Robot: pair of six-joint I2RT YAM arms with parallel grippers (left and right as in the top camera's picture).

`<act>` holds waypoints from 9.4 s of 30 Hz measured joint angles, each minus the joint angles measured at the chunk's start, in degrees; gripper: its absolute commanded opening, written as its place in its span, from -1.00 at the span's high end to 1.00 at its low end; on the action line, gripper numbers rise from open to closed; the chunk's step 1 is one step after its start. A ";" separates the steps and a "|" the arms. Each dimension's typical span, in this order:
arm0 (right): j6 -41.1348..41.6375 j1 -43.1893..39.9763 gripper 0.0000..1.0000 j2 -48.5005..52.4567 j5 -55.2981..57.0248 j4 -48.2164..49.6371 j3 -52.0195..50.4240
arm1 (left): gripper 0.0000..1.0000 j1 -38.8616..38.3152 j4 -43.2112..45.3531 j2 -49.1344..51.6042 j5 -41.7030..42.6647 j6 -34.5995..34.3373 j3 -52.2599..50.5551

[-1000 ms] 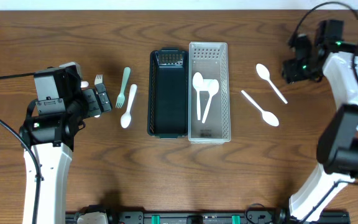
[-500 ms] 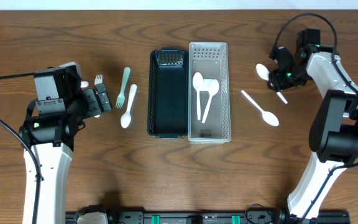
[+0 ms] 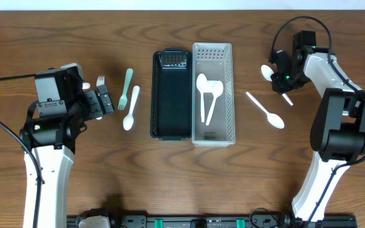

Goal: Pack container

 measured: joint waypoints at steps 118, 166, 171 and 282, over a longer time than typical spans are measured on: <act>3.58 9.29 0.97 -4.85 0.31 -12.98 -5.84 | -0.96 0.00 -0.02 0.00 0.00 0.00 0.00; 48.89 18.47 -0.71 -26.03 3.80 0.00 -0.87 | -0.96 0.00 0.00 0.00 0.00 0.00 0.00; 47.76 3.93 -0.75 -29.83 6.10 -4.72 0.76 | -0.96 0.00 0.00 0.00 0.00 0.00 0.00; 47.06 -12.85 -0.99 -27.43 6.51 -15.76 0.59 | 0.83 -27.32 -10.97 21.29 -1.22 -1.31 19.52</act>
